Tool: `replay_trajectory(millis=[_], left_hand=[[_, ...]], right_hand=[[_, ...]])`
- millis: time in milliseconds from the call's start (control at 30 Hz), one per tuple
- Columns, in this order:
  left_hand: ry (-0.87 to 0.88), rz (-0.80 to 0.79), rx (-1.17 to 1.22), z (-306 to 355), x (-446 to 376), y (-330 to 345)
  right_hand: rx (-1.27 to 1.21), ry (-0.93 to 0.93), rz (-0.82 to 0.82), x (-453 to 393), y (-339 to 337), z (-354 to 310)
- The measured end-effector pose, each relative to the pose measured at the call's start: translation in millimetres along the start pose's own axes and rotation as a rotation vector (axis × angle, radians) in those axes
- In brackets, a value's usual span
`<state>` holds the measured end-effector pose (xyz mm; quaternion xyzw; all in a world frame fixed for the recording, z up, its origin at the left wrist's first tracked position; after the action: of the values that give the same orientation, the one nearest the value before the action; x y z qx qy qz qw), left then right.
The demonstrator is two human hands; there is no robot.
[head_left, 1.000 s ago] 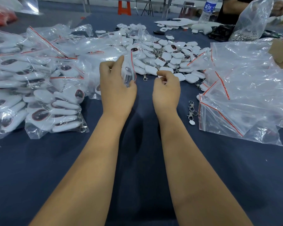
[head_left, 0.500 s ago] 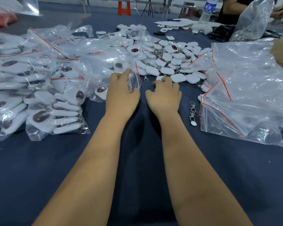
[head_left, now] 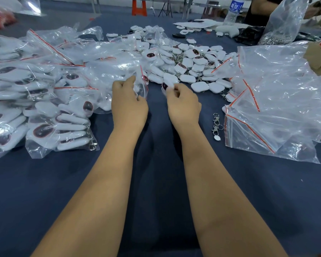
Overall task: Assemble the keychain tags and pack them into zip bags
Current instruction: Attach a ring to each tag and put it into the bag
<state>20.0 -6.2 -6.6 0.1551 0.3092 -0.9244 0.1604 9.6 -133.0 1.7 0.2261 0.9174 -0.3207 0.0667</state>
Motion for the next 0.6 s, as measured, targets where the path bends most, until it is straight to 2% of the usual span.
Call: replay_trajectory(millis=[100,200,300,433,600], left_hand=[[0.034,-0.019,0.054,2,1,-1],[0.047,-0.094,0.048,3,0,0],[0.020,-0.159,0.099,1,0,2],[-0.017,-0.129,0.189,2,0,1],[-0.020,-0.110,0.215,1,1,2]], right_hand=[[-0.566,0.129,-0.022,3,0,-6],[-0.903,0.241,-0.172,4,2,-13],[-0.892,0.210,-0.249,5,6,-15],[-0.765,0.180,-0.239,7,9,-13],[-0.750,0.183,-0.234,8,9,-12]])
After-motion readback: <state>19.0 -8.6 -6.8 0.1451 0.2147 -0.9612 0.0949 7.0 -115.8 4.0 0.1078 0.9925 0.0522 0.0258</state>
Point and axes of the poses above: each hand's wrist, its own x-axis away from the middle knuckle, its own y-axis out of the palm, z = x × y, the point moved 1 cm from there along -x, towards the middle knuckle, and after that the axes turned 2 degrees about -x, right-handed, at the moved point
